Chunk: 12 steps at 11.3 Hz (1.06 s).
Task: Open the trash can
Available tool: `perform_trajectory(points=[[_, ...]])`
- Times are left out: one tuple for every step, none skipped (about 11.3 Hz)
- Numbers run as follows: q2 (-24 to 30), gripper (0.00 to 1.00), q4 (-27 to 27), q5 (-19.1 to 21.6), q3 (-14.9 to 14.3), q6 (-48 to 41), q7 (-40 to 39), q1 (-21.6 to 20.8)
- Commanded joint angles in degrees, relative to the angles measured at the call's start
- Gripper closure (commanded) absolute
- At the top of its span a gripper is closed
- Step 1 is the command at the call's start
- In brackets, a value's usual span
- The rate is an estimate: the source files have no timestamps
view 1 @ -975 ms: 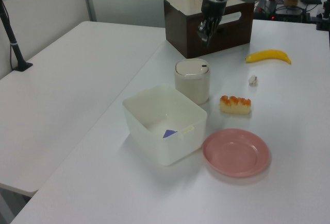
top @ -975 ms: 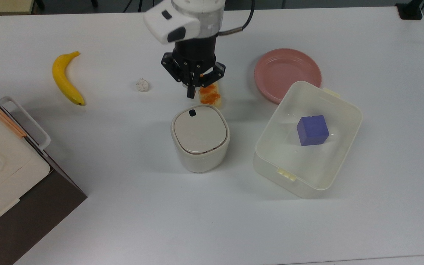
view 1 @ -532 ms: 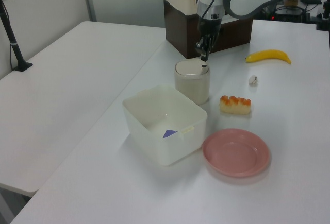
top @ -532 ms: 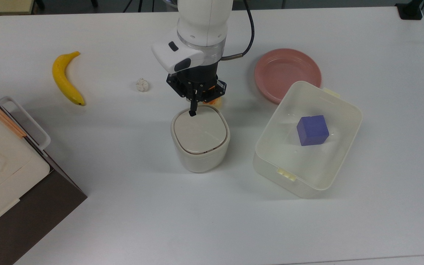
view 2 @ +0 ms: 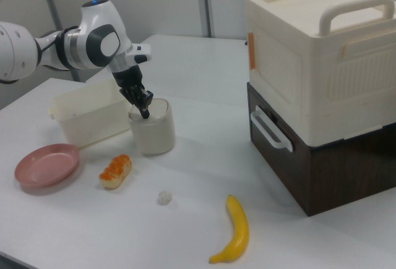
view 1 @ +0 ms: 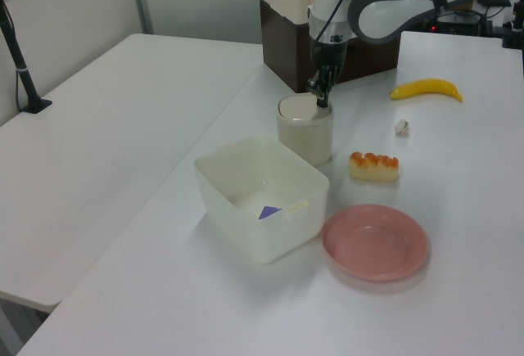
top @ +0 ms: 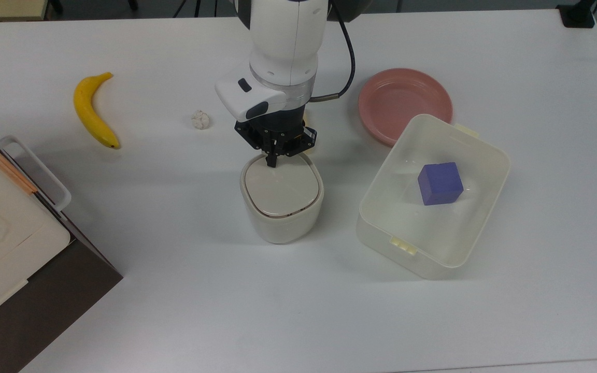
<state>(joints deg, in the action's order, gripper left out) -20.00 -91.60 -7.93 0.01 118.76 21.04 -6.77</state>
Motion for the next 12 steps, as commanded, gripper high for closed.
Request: perform_trajectory(points=[[-1.44, 1.0, -0.51, -1.13, -0.27, 2.71, 0.58, 0.09], [-1.97, 1.0, -0.6, -1.39, -0.27, 2.8, 0.58, 0.26], [-2.49, 1.0, -0.77, -2.09, -0.27, 2.8, 0.67, 0.18], [-2.59, 1.0, -0.77, -2.18, -0.27, 2.8, 0.67, 0.26], [-2.5, 1.0, -0.68, -2.18, -0.27, 2.71, 0.59, 0.26], [-2.41, 1.0, -0.68, -2.18, -0.27, 2.71, 0.67, 0.26], [-2.41, 1.0, -0.68, -2.1, -0.27, 2.71, 0.67, 0.35], [-2.32, 1.0, -0.6, -2.09, -0.27, 2.71, 0.67, 0.35], [-2.24, 1.0, -0.51, -2.01, -0.27, 2.71, 0.67, 0.35], [-2.24, 1.0, -0.51, -2.01, -0.27, 2.71, 0.67, 0.35], [-2.32, 1.0, -0.68, -2.09, -0.27, 2.71, 0.59, 0.35], [-2.58, 1.0, -0.95, -2.09, -0.27, 2.8, 0.58, 0.35]])
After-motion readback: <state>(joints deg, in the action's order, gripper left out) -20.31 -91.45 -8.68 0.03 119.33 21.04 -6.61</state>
